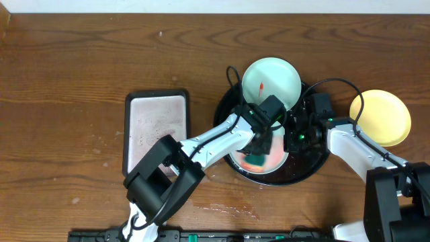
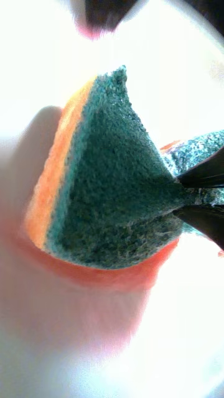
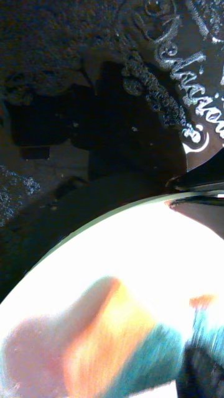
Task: Clean dirty plates on tray and stack at the side
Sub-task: 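Scrub the lower mint plate with the sponge in left gripper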
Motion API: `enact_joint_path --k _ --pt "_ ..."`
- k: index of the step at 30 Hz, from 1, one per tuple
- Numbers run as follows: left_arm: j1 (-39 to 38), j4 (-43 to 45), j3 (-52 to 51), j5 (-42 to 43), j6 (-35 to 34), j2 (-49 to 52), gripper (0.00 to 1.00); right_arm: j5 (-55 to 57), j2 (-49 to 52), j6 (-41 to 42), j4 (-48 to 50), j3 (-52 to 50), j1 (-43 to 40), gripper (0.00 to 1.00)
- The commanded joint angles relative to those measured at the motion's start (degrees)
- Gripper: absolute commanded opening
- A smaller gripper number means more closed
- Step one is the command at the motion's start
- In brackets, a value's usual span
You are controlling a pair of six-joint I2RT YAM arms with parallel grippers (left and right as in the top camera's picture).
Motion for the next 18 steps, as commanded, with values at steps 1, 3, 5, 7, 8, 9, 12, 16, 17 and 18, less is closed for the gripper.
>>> enact_joint_path --k 1,3,5,7,8,9,12,16,17,18 --pt "2.2 -8.4 0.7 -21.2 -2.9 1.7 0.07 4.3 2.1 0.0 -0.5 -0.9 0.3 0.01" --pt "2.6 -9.8 1.8 -24.5 -2.9 1.7 0.07 4.3 2.1 0.0 -0.5 -0.9 0.3 0.01" --pt "2.8 -9.5 1.9 -26.0 -2.8 1.7 0.07 4.3 2.1 0.0 -0.5 -0.9 0.3 0.01" --pt "2.9 -8.7 1.9 -26.0 -2.9 1.7 0.07 4.3 2.1 0.0 -0.5 -0.9 0.3 0.01" --pt "2.9 -8.1 1.9 -26.0 -2.9 1.7 0.07 4.3 2.1 0.0 -0.5 -0.9 0.3 0.01" --pt "2.9 -7.3 1.9 -25.6 -2.9 1.7 0.07 4.3 2.1 0.0 -0.5 -0.9 0.3 0.01" --pt "2.9 -3.2 1.8 -18.1 -2.9 1.9 0.08 4.3 2.1 0.0 -0.4 -0.9 0.3 0.01" --pt "2.8 3.7 1.6 -1.1 -2.9 2.4 0.08 4.3 2.1 0.0 -0.5 -0.9 0.3 0.01" --pt "2.7 5.5 1.6 4.2 -2.9 2.7 0.08 4.3 2.1 0.0 -0.5 -0.9 0.3 0.01" --pt "2.5 7.3 1.6 8.6 -2.9 3.0 0.08 4.3 2.1 0.0 -0.5 -0.9 0.3 0.01"
